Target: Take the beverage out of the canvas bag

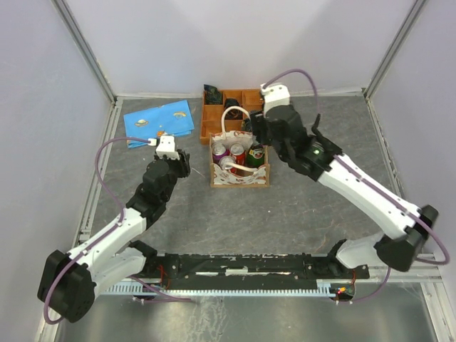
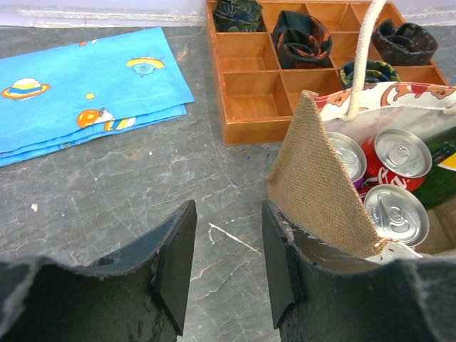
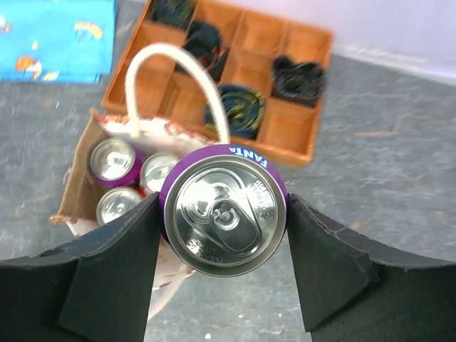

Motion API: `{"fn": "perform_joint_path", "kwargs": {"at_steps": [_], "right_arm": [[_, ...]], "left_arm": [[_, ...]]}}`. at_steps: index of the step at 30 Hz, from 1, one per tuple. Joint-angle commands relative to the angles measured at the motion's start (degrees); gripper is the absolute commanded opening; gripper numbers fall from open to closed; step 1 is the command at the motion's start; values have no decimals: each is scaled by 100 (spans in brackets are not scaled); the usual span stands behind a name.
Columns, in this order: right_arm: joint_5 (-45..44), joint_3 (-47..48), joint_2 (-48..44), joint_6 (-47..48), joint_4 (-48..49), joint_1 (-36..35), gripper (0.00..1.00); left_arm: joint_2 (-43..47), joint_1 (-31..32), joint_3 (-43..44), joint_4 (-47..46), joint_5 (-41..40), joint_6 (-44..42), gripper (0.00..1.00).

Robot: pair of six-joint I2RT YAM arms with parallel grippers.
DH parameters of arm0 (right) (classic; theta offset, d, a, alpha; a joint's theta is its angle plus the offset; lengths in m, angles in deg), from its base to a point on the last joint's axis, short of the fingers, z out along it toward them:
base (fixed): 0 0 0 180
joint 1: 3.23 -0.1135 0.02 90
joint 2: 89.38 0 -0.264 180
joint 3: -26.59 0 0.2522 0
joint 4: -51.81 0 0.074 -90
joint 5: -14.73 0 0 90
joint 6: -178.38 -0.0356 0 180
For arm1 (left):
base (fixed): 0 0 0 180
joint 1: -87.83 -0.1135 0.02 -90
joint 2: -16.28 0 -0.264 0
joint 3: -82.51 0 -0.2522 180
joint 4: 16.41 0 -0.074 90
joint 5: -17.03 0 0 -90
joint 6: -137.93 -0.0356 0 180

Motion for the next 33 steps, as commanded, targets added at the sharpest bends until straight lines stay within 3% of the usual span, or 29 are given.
{"fn": "perform_joint_path", "kwargs": {"at_steps": [1,5,8,17,33], "right_arm": [[-1337,-237,-954,623,1285,20,0],[-2255,-636,-1351,1068,1757,114,0],[-2448,-1013,-1473,1035,1841,462,0],[-1469,-2128,-1493,75,1765,2051,0],[-168,-2840,-423,-691,1883,2723,0]], "left_arm": [[207,3,-106,-210,-357,-188,49],[354,2,-185,-244,-472,-206,49],[452,-2,-241,-264,-503,-193,49],[735,6,-446,-240,-634,-57,49],[843,-4,-501,-36,-609,32,49]]}}
